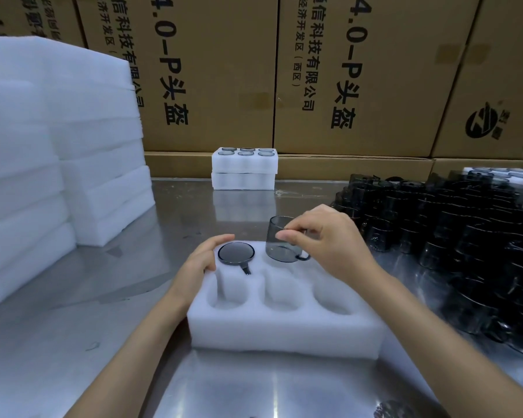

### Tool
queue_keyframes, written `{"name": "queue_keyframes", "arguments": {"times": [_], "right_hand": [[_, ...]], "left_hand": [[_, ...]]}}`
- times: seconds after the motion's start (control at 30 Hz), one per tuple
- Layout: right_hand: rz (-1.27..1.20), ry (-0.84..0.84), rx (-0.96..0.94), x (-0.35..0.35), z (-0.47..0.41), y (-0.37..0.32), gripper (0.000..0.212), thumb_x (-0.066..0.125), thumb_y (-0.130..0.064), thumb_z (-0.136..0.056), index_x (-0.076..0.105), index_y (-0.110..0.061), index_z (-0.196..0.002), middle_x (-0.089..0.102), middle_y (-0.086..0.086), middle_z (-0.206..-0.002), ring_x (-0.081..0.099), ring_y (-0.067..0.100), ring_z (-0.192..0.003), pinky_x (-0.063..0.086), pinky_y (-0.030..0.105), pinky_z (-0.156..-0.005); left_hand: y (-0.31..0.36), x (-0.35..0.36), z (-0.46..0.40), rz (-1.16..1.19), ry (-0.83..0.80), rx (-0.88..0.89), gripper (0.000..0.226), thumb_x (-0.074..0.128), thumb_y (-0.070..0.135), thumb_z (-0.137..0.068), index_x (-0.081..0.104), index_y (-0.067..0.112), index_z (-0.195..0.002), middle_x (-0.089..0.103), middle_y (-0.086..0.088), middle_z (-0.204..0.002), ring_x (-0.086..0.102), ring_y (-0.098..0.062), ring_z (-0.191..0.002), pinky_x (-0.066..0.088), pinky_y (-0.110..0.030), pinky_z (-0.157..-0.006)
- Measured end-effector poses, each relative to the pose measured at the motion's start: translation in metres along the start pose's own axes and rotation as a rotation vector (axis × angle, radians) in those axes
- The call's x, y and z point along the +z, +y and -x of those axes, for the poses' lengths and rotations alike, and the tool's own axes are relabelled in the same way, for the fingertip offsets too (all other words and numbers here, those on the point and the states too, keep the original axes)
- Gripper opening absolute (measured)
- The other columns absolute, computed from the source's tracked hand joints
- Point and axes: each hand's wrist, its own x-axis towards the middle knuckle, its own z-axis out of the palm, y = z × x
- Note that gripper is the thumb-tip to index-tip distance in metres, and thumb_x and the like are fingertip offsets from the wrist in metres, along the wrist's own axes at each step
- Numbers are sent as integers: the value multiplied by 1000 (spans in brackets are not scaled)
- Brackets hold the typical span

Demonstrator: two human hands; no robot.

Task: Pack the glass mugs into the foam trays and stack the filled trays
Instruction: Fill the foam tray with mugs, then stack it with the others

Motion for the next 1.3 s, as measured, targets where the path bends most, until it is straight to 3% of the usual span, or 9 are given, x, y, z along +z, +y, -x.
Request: {"name": "queue_keyframes", "arguments": {"times": [0.07,0.33,0.57,0.7,0.87,1.03,1.1,1.17,1.3], "right_hand": [[8,-15,-30,1,1,-1,13,69,-43,-80,74,-31,-76,63,-19,-67,49,4,-83,47,35,-73],[65,-38,-80,4,1,-2,16,67,-46,-82,72,-32,-76,65,-17,-68,50,6,-77,47,34,-66],[259,-107,-143,6,3,-9,22,63,-50,-83,72,-30,-79,63,-15,-68,49,9,-80,47,33,-62],[260,-136,-95,4,3,-8,24,62,-54,-81,72,-32,-82,65,-15,-73,49,7,-85,47,33,-66],[191,-69,-45,-2,7,-8,37,40,-59,-90,70,-36,-90,65,-23,-84,47,-1,-93,48,32,-75],[145,-56,38,-8,11,-8,44,26,-43,-96,64,-36,-118,62,-25,-102,43,-3,-112,41,27,-88],[161,-161,62,-8,12,-7,41,26,-37,-101,50,-36,-135,52,-27,-128,31,-5,-129,30,20,-99],[208,-324,80,-7,13,-7,46,25,-34,-102,28,-32,-148,27,-24,-151,11,-5,-140,16,21,-110],[319,-526,99,-3,20,-6,57,22,-38,-100,-1,-29,-152,-6,-21,-157,-10,-4,-142,4,32,-119]], "left_hand": [[0,0,1,-36,6,18,70,39,13,-52,59,10,-119,57,-15,-126,54,-30,-117,44,-40,-96],[-1,1,-1,-65,14,26,70,37,13,-53,59,9,-120,51,-16,-133,50,-30,-122,36,-49,-108],[-1,0,1,-107,1,45,69,38,15,-55,59,11,-120,52,-14,-131,52,-27,-119,43,-39,-98],[2,-2,2,-191,-17,83,68,37,16,-57,57,15,-122,50,-11,-134,46,-25,-125,35,-46,-109],[17,-2,4,-295,-40,263,63,37,19,-62,55,27,-122,49,7,-135,40,-6,-130,33,-23,-104],[20,0,15,-534,-155,423,60,40,28,-66,51,41,-124,46,25,-136,34,7,-131,25,-16,-106],[22,2,18,-655,-167,441,60,37,23,-71,44,46,-126,39,30,-139,26,11,-134,19,-12,-108],[26,4,21,-793,-217,444,59,34,30,-75,32,49,-131,27,32,-145,12,13,-137,9,-8,-109],[31,8,26,-980,-326,432,68,16,54,-65,18,55,-133,9,42,-144,-8,20,-134,-9,-7,-106]]}}
